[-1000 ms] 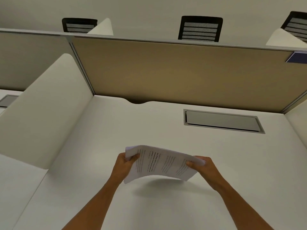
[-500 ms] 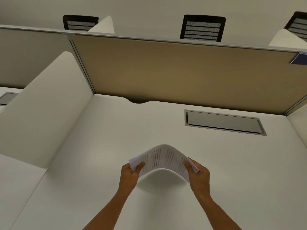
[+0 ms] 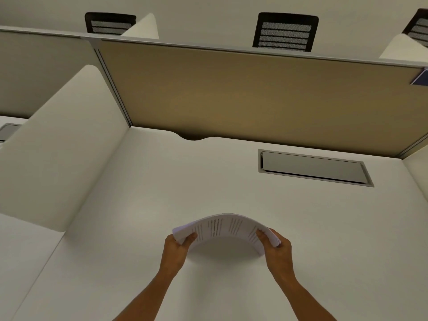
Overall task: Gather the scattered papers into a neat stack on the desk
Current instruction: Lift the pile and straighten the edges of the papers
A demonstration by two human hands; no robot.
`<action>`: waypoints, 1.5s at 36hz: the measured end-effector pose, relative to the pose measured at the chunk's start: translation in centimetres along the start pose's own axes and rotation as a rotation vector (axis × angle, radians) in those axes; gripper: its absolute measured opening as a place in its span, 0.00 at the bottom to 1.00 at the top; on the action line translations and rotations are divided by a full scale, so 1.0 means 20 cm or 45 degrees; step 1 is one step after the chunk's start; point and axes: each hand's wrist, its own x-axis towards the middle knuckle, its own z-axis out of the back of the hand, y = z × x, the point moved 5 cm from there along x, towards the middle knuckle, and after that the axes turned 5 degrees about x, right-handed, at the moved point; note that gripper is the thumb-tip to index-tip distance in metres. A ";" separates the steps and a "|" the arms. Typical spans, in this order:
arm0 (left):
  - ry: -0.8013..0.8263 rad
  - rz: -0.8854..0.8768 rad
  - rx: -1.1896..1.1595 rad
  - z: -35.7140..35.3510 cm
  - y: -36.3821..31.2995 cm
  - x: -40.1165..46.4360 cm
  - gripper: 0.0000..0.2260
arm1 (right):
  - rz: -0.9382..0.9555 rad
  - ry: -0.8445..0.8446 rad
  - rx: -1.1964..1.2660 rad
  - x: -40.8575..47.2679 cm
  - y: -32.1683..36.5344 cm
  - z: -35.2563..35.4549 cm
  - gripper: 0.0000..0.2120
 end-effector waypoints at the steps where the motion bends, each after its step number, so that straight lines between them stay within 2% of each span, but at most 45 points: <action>1: 0.003 -0.012 0.009 0.00 0.00 0.00 0.11 | -0.005 0.001 0.003 0.01 0.00 0.00 0.07; 17: 0.034 -0.012 0.068 0.01 0.07 0.06 0.11 | -0.077 -0.031 0.049 -0.01 0.02 0.00 0.05; 23: 0.086 0.001 0.059 0.01 0.08 0.04 0.13 | -0.148 0.003 -0.007 -0.02 -0.04 -0.01 0.08; 28: 0.026 0.019 -0.003 0.00 0.04 0.03 0.11 | -0.129 -0.026 0.016 -0.02 0.00 0.00 0.10; 35: 0.052 0.023 0.015 -0.02 0.03 0.00 0.12 | -0.150 -0.019 0.002 -0.01 -0.07 0.03 0.08; 42: 0.103 0.118 0.046 -0.02 0.05 0.00 0.11 | -0.201 0.054 -0.224 0.05 -0.23 0.06 0.08; 47: 0.178 0.198 0.103 -0.01 0.06 0.03 0.13 | -0.047 0.189 -0.380 0.17 -0.07 0.06 0.08; 49: 0.196 0.209 0.095 0.00 0.06 0.03 0.11 | -0.009 0.276 -0.443 0.23 -0.01 0.06 0.08; 51: 0.219 0.211 0.047 0.00 0.07 0.02 0.08 | 0.008 0.363 -0.490 0.28 0.04 0.05 0.08; 54: 0.236 0.217 -0.046 0.00 0.05 -0.02 0.11 | 0.018 0.479 -0.539 0.35 0.12 0.04 0.11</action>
